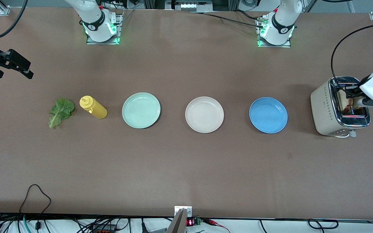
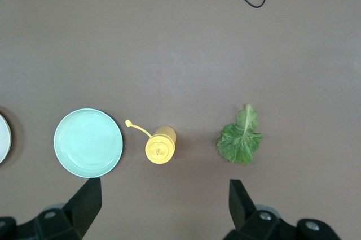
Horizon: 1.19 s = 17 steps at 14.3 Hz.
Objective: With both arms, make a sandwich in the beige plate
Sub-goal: 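Grasp the toast slice and lift it out with the left gripper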
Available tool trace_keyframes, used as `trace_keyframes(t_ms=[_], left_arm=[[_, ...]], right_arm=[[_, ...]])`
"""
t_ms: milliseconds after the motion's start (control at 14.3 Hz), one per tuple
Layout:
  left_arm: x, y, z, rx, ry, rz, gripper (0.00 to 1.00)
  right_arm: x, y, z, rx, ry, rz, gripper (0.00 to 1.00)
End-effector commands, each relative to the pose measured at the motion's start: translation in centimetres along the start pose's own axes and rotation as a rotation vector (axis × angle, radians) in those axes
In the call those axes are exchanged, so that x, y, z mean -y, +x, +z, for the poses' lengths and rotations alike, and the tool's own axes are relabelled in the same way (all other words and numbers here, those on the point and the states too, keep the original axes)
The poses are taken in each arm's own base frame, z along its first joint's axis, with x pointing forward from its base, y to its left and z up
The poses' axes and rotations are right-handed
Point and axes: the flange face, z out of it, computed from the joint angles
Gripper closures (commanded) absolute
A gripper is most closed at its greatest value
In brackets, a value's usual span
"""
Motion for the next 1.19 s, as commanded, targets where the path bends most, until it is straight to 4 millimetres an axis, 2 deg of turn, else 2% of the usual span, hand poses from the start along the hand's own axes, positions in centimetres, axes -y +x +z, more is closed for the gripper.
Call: trace_keyframes(t_ms=[0, 280, 490, 630, 839, 909, 1119], left_arm=[[-0.7, 0.7, -3.2, 0.010, 0.022, 0.041, 0.99], [-0.7, 0.6, -5.8, 0.049, 0.013, 0.036, 0.99], [-2.3, 1.0, -8.3, 0.071, 0.010, 0.048, 0.99], [-3.6, 1.0, -9.1, 0.107, -0.002, 0.031, 0.99], [-7.8, 2.0, -10.4, 0.114, 0.003, 0.024, 0.99], [-10.1, 2.5, -10.9, 0.102, -0.010, 0.036, 0.99], [-15.6, 3.3, -10.3, 0.122, -0.205, 0.012, 0.99]], right_arm=[[0.2, -0.5, -0.4, -0.009, 0.009, 0.011, 0.00], [0.1, -0.5, -0.4, -0.009, 0.009, 0.012, 0.00], [0.2, -0.5, -0.4, -0.009, 0.009, 0.011, 0.00], [0.2, -0.5, -0.4, -0.009, 0.009, 0.011, 0.00], [0.1, -0.5, -0.4, -0.009, 0.009, 0.012, 0.00], [0.2, -0.5, -0.4, -0.009, 0.009, 0.011, 0.00], [0.1, -0.5, -0.4, -0.009, 0.009, 0.012, 0.00]])
